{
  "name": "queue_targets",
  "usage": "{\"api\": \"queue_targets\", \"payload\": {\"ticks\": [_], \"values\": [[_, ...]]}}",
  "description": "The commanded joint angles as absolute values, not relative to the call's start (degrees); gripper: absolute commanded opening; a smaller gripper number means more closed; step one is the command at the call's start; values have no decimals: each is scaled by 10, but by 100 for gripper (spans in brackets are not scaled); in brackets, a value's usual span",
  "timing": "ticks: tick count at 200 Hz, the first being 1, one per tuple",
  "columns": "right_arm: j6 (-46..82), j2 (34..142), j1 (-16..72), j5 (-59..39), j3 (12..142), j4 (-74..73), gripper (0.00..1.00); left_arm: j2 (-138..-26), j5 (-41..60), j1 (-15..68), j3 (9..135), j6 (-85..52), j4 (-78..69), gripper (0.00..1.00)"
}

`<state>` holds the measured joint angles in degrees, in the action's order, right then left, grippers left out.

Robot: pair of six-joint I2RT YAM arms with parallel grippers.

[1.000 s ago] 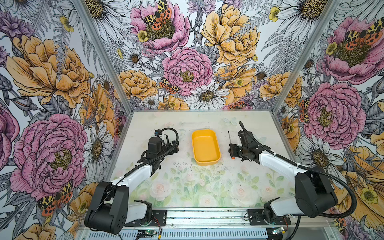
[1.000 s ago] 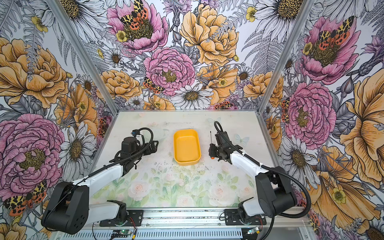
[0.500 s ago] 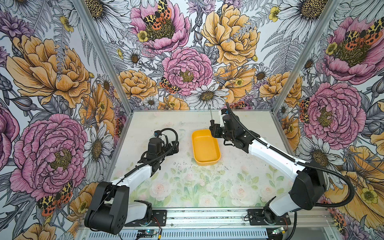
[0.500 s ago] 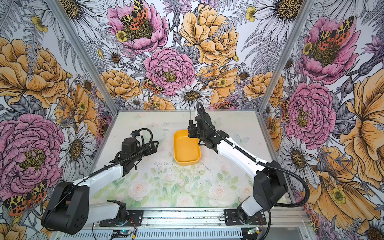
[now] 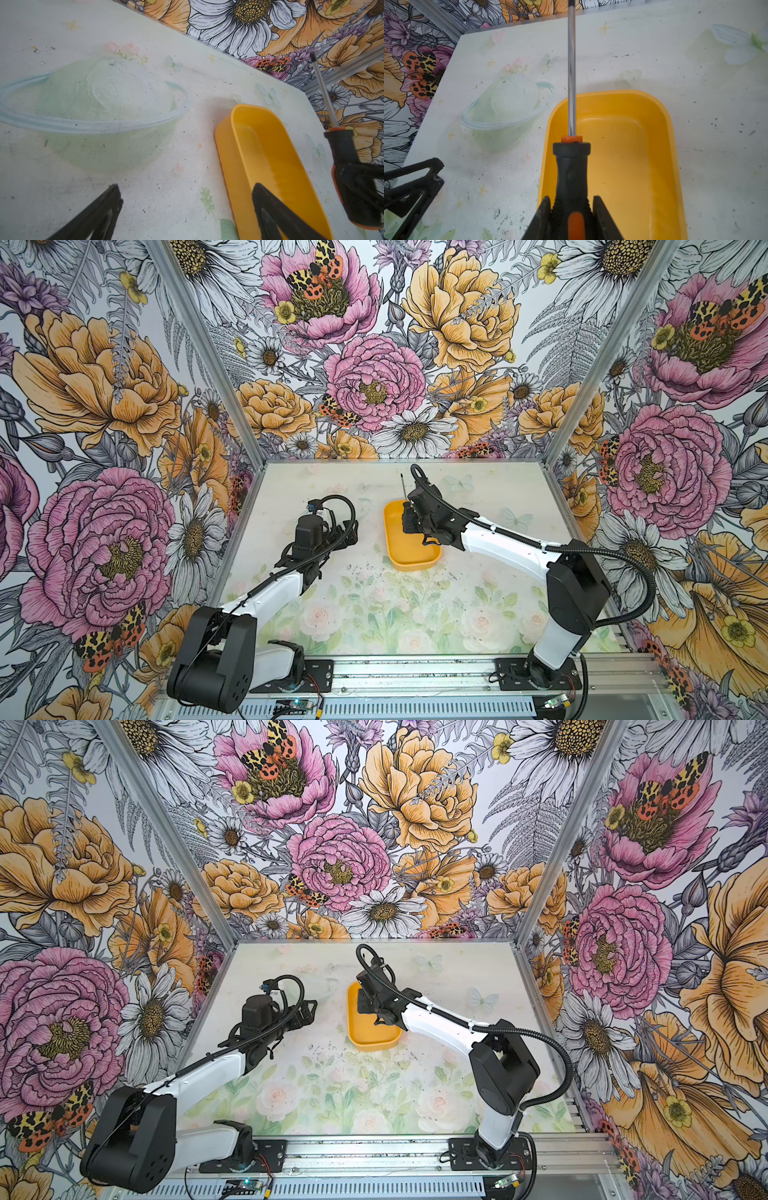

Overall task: Put the screwdriver in the bin
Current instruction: 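Lift the screwdriver with the right gripper and carry it over the yellow bin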

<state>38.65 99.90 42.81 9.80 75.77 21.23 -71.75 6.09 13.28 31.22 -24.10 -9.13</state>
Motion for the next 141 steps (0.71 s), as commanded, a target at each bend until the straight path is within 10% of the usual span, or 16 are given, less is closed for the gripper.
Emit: {"api": "queue_targets", "payload": {"ticks": [1,141], "values": [[414,1010,434,115,744,220,0,-714,68,138,305,-248,-104,99],[439,1089,432,85,755,274,0,-719,67,141,302,-254,-104,99]]}}
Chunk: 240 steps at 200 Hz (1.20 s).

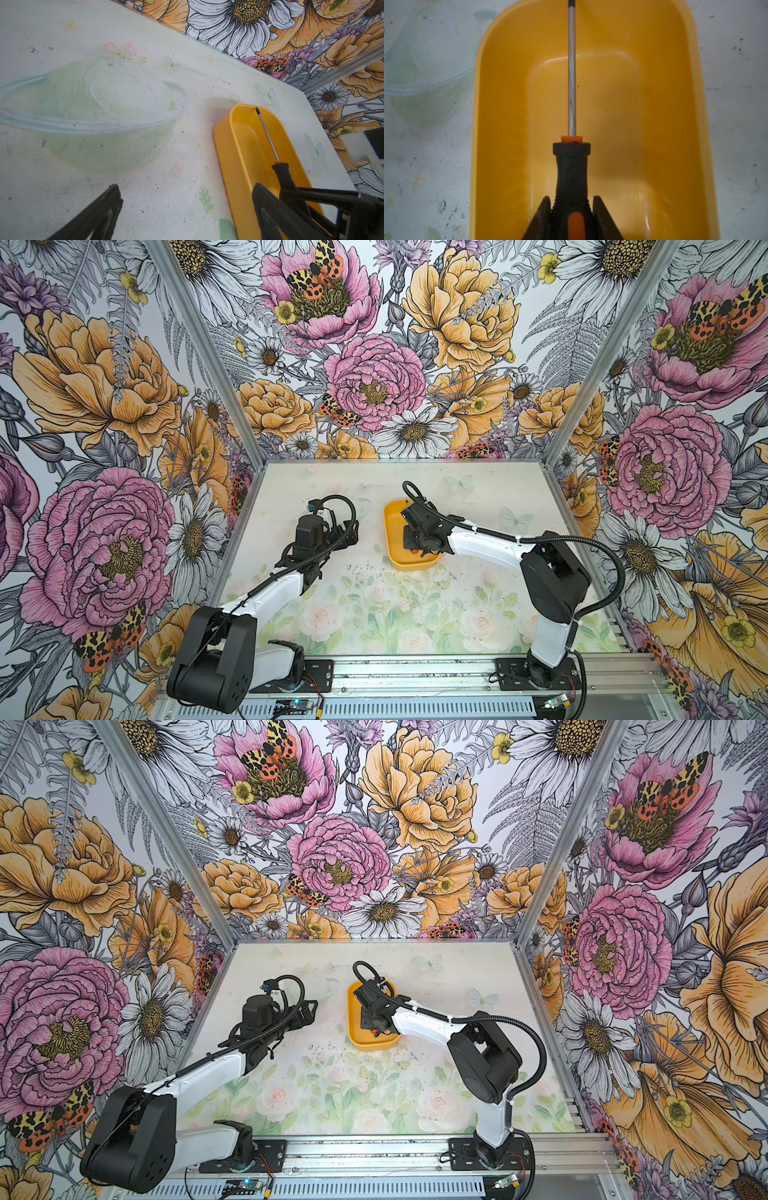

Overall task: Put the screwdriver in the bin
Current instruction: 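Lift the screwdriver with the right gripper and carry it over the yellow bin, then lower the screwdriver into the bin and open the right gripper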

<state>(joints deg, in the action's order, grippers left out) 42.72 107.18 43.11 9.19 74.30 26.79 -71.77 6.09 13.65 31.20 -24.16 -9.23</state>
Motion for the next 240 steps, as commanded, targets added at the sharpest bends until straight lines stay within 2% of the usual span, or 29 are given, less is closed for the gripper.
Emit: {"api": "queue_targets", "payload": {"ticks": [1,197,240], "values": [[439,1090,432,85,755,274,0,-719,67,141,302,-253,-104,99],[447,1145,427,56,762,281,0,-722,65,143,302,-252,-105,99],[446,1138,427,56,762,281,27,-722,65,143,301,-252,-104,99]]}}
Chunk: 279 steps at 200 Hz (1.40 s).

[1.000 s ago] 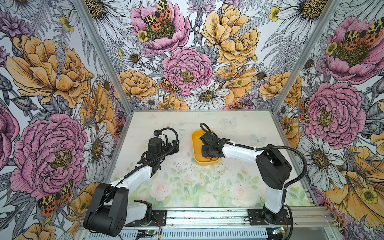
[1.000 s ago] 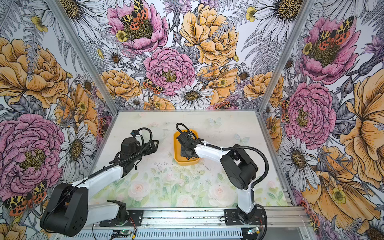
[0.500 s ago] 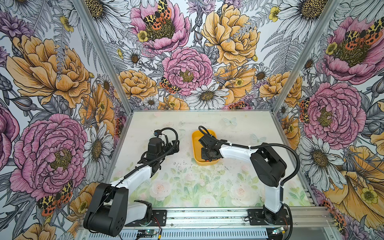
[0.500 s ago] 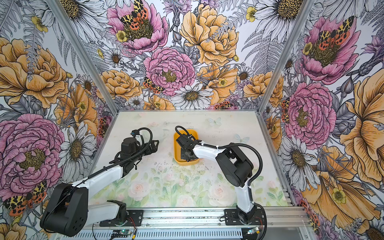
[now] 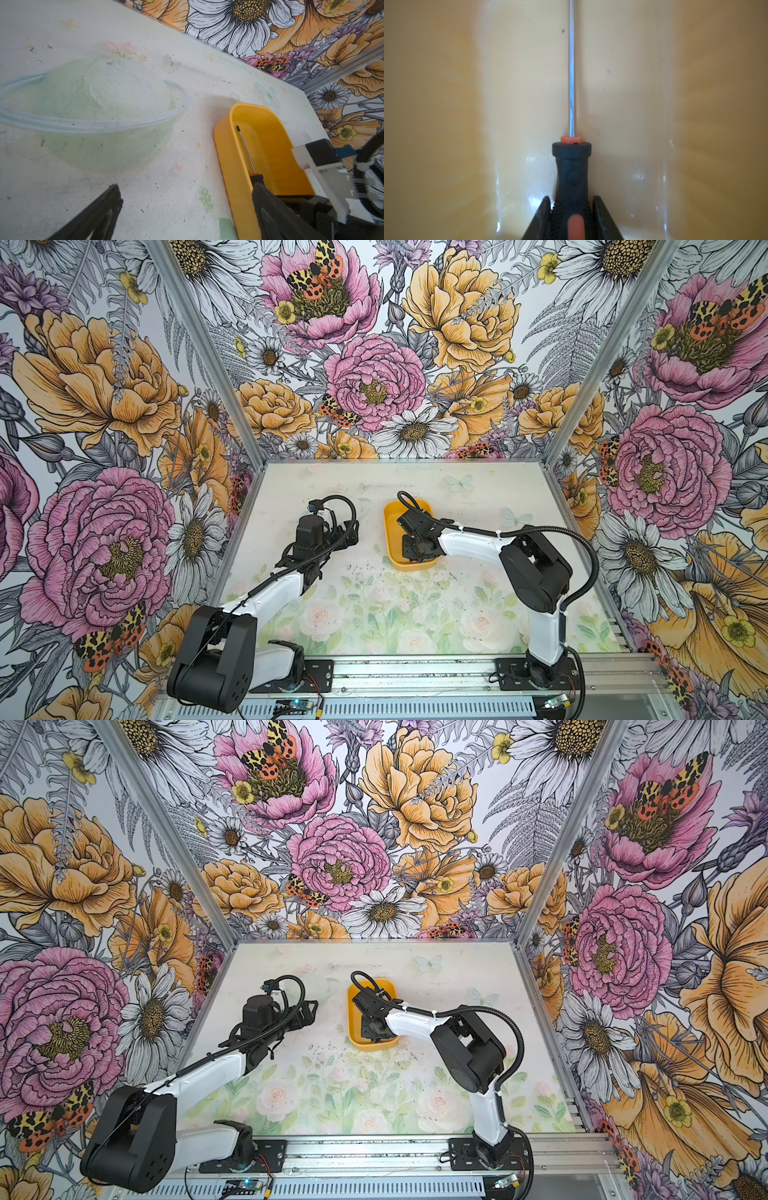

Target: Put the screwdriver in the bin

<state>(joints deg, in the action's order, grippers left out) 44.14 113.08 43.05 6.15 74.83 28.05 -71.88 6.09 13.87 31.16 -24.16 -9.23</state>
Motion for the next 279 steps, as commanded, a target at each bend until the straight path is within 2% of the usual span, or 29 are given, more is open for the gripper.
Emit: {"api": "queue_targets", "payload": {"ticks": [1,23,55,102,145,196,249,279], "values": [[446,1138,427,56,762,281,28,-722,66,143,301,-252,-104,99],[443,1136,427,57,762,281,38,-722,65,143,301,-252,-104,99],[442,1127,427,60,762,285,61,-723,66,143,301,-253,-105,99],[429,1098,427,73,766,299,76,-722,64,144,301,-252,-104,99],[383,1058,427,84,788,344,81,-722,63,144,305,-249,-101,99],[222,1021,421,29,811,397,83,-724,60,142,321,-235,-82,99],[41,942,376,-31,754,397,83,-714,51,133,349,-203,-55,99],[6,916,305,-65,727,378,83,-711,53,117,370,-184,-48,99]]}}
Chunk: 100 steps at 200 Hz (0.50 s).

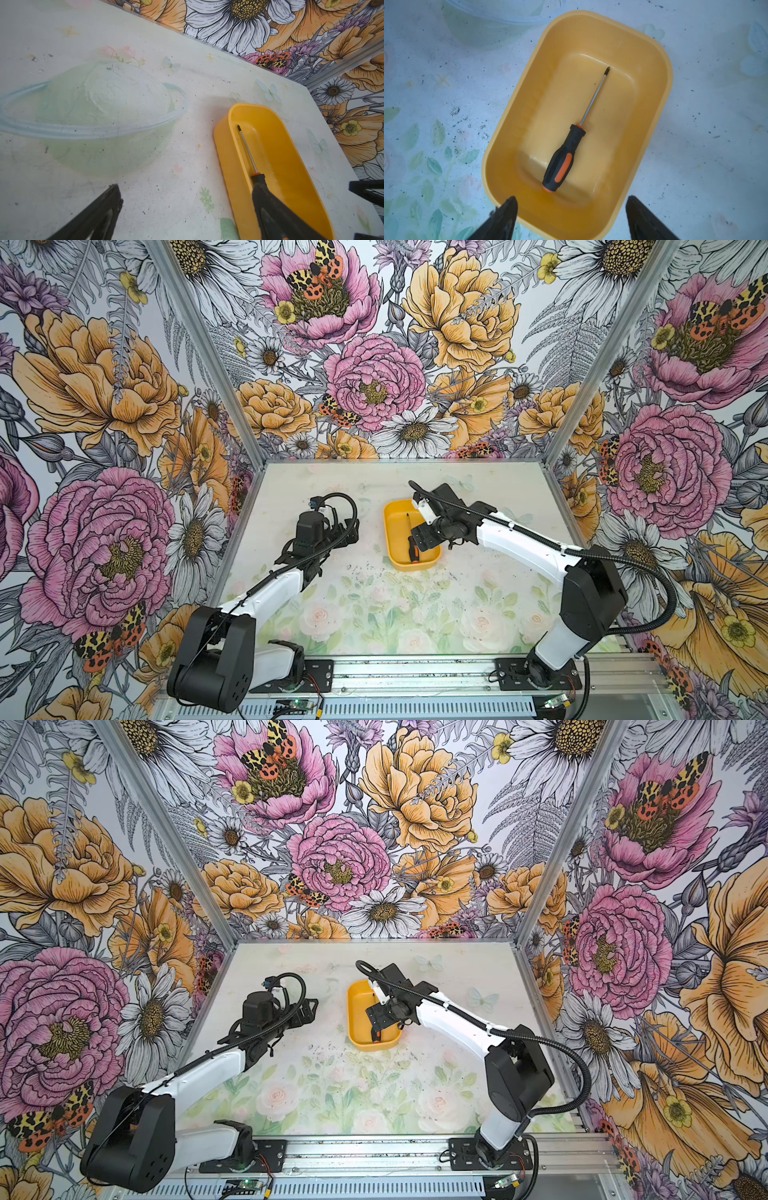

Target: Put the screwdriver in the bin

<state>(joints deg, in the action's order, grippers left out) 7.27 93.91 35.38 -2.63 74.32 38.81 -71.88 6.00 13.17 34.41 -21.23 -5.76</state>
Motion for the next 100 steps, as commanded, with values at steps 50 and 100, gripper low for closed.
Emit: {"api": "queue_targets", "payload": {"ticks": [50,100], "values": [[3,896,172,-92,666,271,82,-706,107,50,381,-195,-104,99],[7,885,71,-81,584,151,82,-721,116,0,374,-153,-151,99]]}}
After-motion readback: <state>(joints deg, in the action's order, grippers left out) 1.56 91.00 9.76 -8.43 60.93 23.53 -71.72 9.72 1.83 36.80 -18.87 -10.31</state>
